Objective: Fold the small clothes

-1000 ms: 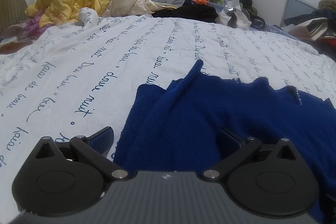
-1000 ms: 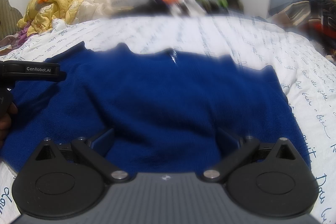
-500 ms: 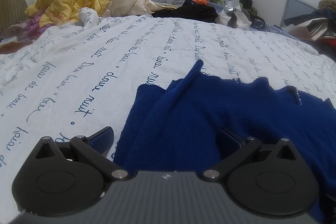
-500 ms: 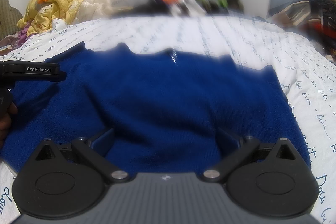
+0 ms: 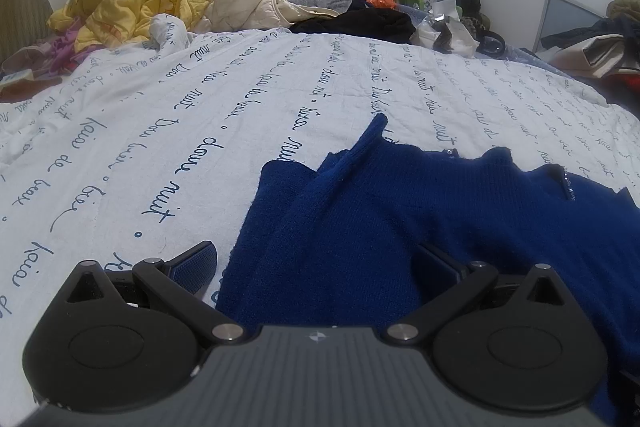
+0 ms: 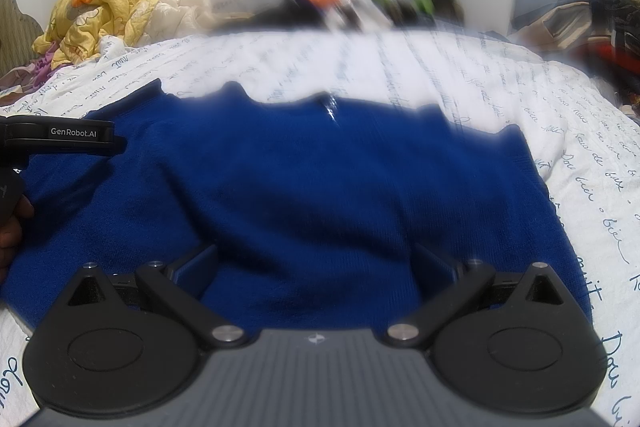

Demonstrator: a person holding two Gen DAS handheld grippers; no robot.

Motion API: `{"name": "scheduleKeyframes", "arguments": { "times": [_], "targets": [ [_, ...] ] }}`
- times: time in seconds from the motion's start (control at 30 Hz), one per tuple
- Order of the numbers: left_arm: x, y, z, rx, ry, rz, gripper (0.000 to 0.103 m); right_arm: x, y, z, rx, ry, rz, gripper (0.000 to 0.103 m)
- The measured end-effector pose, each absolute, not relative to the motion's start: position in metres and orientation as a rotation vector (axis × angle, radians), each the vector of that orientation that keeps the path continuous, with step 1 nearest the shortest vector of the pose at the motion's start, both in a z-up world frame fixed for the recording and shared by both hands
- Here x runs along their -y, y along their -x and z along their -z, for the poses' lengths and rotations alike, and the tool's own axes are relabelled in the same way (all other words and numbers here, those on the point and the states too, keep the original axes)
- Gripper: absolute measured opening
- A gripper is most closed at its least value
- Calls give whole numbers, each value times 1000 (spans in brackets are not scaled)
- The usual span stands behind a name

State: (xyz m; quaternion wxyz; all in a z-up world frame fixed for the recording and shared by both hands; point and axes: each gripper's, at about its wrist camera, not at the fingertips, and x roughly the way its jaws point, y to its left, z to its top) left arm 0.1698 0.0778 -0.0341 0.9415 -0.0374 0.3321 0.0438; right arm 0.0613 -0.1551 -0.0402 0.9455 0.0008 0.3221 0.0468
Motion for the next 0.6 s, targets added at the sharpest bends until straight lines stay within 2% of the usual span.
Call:
{"name": "scheduleKeyframes", "arguments": {
  "times": [0.6],
  "targets": [
    [-73,-168,33,-669,48,-102,103,156,-62,40,-656,-1,-95,103]
  ]
}}
